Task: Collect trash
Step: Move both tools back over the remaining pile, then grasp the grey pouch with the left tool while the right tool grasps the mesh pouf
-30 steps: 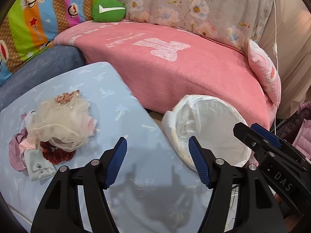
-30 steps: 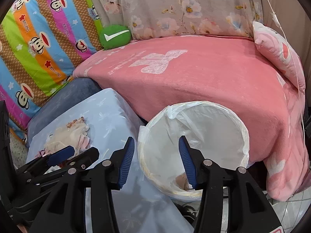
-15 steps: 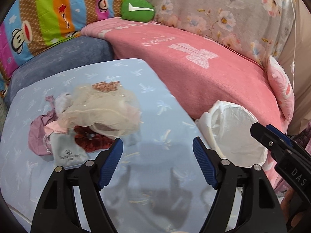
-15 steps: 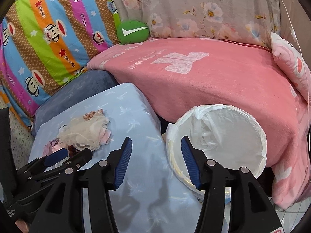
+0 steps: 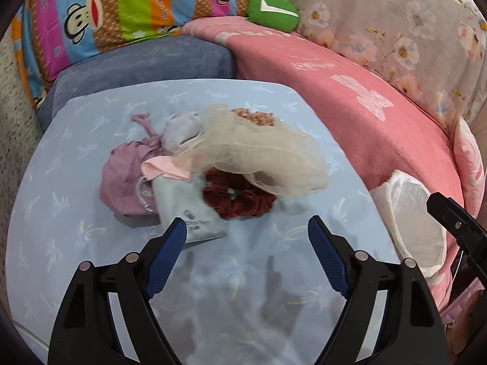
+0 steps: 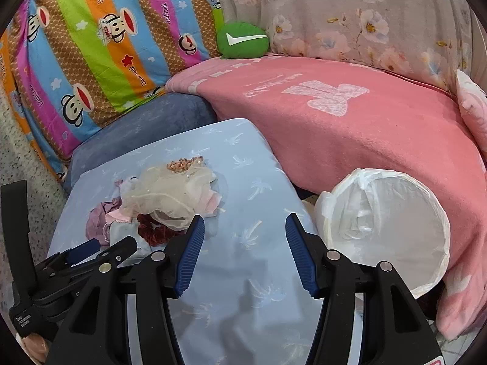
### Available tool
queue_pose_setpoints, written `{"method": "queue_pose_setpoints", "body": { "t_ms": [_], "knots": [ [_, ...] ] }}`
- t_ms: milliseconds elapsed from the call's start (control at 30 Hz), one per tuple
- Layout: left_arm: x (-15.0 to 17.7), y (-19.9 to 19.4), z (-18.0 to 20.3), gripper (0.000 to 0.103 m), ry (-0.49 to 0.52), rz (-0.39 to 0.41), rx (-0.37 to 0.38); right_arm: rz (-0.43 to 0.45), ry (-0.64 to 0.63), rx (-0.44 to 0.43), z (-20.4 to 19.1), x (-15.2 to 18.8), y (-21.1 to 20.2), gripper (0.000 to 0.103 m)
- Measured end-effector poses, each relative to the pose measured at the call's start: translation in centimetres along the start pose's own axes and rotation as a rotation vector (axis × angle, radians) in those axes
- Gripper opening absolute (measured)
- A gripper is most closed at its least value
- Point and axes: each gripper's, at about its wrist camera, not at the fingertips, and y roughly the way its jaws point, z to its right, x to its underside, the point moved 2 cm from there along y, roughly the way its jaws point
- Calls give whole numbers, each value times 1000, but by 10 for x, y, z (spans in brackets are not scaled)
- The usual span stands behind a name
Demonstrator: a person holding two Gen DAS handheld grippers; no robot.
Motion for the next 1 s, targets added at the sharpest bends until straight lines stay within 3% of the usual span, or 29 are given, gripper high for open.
{"method": "queue_pose_setpoints", "body": {
  "t_ms": [400, 567, 667, 900, 933, 1000],
  "knots": [
    [7, 26, -55, 77, -152, -83, -19, -40, -29, -68, -41, -11, 46, 60],
    [5, 40, -65, 72, -187, -107, -25, -71, -26, -86, -51, -15, 74, 61],
    [5, 51, -68, 63, -211, -135, -13, -91, -22, -95, -57, -15, 91, 61],
    [9, 62, -73, 20, -214, -182, 15, -166, 29, -154, -62, -9, 128, 60],
    [9, 61, -72, 13, -209, -185, 17, -176, 32, -161, -63, -8, 131, 58],
    [9, 59, -71, 8, -198, -180, 13, -192, 29, -178, -66, -4, 136, 38]
  ]
}}
